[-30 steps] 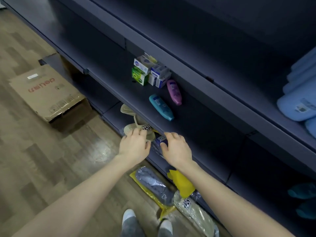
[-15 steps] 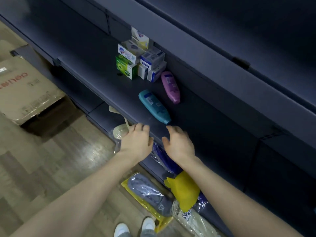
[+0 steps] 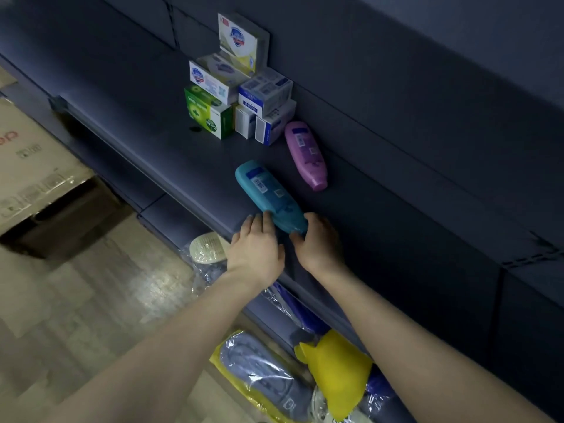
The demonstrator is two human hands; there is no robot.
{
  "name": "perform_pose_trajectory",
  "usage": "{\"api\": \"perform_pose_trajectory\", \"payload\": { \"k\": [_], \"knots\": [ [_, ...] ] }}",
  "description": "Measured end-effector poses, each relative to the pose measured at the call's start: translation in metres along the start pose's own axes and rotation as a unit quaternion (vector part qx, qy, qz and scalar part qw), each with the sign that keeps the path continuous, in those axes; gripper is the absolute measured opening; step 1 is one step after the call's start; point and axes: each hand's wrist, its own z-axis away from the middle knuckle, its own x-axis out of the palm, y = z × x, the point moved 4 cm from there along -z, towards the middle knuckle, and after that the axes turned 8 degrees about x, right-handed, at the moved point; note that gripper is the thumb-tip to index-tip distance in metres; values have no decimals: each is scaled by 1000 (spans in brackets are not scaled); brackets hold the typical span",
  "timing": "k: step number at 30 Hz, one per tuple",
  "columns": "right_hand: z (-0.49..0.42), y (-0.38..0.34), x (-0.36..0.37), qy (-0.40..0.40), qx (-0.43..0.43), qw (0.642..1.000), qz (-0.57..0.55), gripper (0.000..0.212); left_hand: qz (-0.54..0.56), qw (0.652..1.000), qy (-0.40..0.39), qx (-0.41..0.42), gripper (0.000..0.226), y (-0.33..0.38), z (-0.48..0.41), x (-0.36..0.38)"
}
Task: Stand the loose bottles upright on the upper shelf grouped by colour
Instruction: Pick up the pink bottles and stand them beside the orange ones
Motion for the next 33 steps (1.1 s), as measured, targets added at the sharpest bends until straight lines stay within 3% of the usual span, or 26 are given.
{"api": "perform_pose_trajectory", "payload": {
  "k": [9,18,25,29,33],
  "knots": [
    [-13,-3,13,-34,89,992,-87,34,81,997,20,-1,74,3,-8,9],
    [6,0,24,-53,148,960,-230,30,212,971,110,-20,52,-5,4,-4],
    [31,4,21,-79,155,945,-276,25,362,912,147,-125,42,-12,19,-8],
    [47,8,15,-86,130,950,-271,12,479,849,144,-170,37,-9,33,-3],
    [62,14,13,-95,119,945,-288,14,535,814,125,-189,56,-2,42,2]
  ]
}}
